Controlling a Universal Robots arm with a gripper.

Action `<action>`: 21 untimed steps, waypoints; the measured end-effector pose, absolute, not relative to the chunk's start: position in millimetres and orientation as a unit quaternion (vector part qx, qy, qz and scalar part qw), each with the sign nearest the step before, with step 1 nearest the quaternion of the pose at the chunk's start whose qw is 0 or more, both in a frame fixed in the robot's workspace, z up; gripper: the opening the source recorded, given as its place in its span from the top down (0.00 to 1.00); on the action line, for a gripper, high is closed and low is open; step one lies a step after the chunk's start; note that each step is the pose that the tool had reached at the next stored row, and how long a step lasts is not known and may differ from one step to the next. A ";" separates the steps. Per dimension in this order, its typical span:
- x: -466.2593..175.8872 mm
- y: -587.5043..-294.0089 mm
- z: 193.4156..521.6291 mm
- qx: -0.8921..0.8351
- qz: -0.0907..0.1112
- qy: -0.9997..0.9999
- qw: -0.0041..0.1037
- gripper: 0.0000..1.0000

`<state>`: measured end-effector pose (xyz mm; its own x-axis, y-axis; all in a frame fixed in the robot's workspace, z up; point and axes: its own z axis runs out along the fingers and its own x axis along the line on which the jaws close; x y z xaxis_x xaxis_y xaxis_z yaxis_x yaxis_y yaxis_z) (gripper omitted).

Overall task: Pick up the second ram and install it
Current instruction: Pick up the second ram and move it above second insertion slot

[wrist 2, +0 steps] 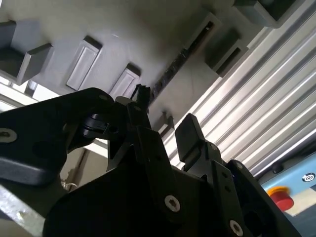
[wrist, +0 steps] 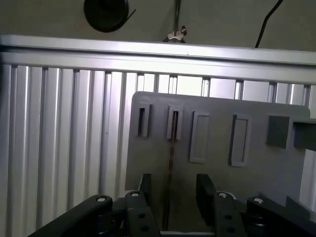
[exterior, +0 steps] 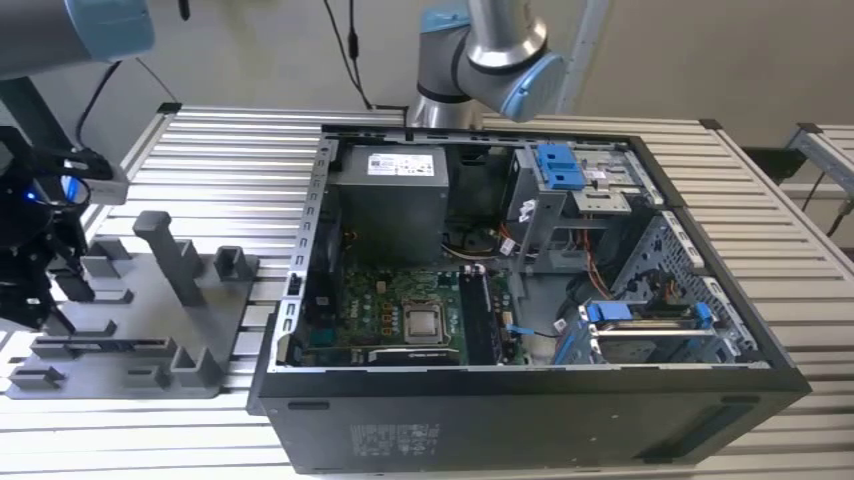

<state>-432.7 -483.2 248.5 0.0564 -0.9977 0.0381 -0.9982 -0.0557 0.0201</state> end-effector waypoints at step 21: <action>-433.0 -477.9 216.1 0.726 0.009 -0.687 0.022 0.50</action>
<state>-433.0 -477.9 216.1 0.0565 -0.9975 0.0433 -0.9982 -0.0557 0.0202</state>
